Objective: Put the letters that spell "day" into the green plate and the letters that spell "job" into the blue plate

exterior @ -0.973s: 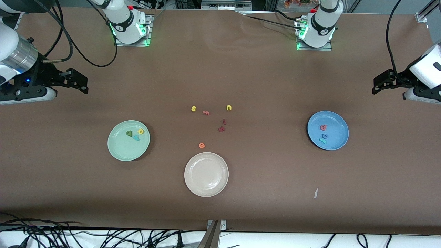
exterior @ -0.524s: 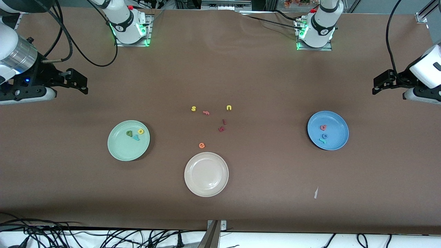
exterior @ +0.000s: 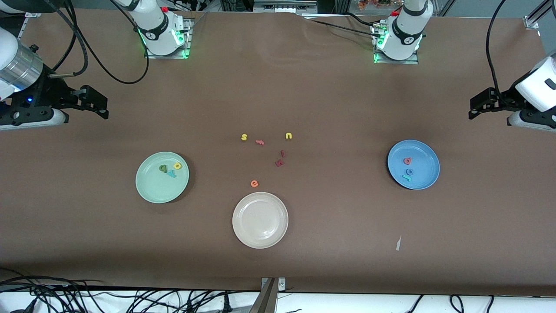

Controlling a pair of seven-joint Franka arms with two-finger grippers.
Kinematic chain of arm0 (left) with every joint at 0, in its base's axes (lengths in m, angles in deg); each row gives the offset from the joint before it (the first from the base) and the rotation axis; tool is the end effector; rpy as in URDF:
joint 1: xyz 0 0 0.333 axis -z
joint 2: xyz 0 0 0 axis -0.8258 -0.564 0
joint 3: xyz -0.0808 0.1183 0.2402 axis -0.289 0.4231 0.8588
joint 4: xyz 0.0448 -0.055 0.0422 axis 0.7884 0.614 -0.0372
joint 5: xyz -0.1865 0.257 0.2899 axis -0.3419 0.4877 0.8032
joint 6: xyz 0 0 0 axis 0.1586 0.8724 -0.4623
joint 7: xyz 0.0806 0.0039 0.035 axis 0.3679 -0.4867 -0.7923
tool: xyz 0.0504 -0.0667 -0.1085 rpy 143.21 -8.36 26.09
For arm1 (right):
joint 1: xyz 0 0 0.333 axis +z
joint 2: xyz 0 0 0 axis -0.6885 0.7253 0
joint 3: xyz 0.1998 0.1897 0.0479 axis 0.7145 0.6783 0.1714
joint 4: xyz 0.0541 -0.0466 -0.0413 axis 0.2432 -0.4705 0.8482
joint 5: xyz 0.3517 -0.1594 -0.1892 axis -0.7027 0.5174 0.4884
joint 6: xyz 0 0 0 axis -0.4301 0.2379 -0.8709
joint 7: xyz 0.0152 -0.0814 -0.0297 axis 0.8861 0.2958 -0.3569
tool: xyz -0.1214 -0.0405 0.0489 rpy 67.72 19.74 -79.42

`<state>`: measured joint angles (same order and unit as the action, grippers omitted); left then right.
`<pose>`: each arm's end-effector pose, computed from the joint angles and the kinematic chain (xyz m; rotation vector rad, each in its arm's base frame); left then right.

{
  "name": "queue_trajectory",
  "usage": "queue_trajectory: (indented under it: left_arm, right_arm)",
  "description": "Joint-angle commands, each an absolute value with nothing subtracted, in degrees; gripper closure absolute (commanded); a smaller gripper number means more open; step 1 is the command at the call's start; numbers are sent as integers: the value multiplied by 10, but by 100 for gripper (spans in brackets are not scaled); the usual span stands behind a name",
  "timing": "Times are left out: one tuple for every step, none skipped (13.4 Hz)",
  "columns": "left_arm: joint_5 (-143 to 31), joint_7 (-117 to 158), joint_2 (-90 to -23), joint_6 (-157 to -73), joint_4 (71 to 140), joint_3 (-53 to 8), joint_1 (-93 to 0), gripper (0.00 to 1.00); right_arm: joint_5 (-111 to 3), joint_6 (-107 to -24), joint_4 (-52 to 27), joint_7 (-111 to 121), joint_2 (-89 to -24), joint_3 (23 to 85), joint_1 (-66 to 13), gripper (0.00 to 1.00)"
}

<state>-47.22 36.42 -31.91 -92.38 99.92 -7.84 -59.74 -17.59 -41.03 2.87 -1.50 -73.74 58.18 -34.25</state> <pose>0.6005 0.0046 0.5157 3.1303 -0.2483 -0.0344 0.6193 0.0886 0.5517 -3.1304 -0.1778 -0.0347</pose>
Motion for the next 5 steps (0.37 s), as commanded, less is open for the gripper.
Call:
queue_trajectory:
  left_arm:
    - [-479,379,-314,-926,1003,-79,-598,0]
    - [-479,379,-314,-926,1003,-79,-598,0]
    - [-479,379,-314,-926,1003,-79,-598,0]
    - [-479,379,-315,-926,1003,-79,-598,0]
    - [-479,379,-315,-926,1003,-79,-598,0]
  right_arm:
    - [-175,-407,40,-6,-735,586,-352,0]
    - [-175,-405,40,-6,-735,585,-352,0]
    - [-175,-405,40,-4,-735,585,-352,0]
    - [-174,-406,40,-3,-735,585,-352,0]
    - [-175,-406,40,-2,-735,585,-352,0]
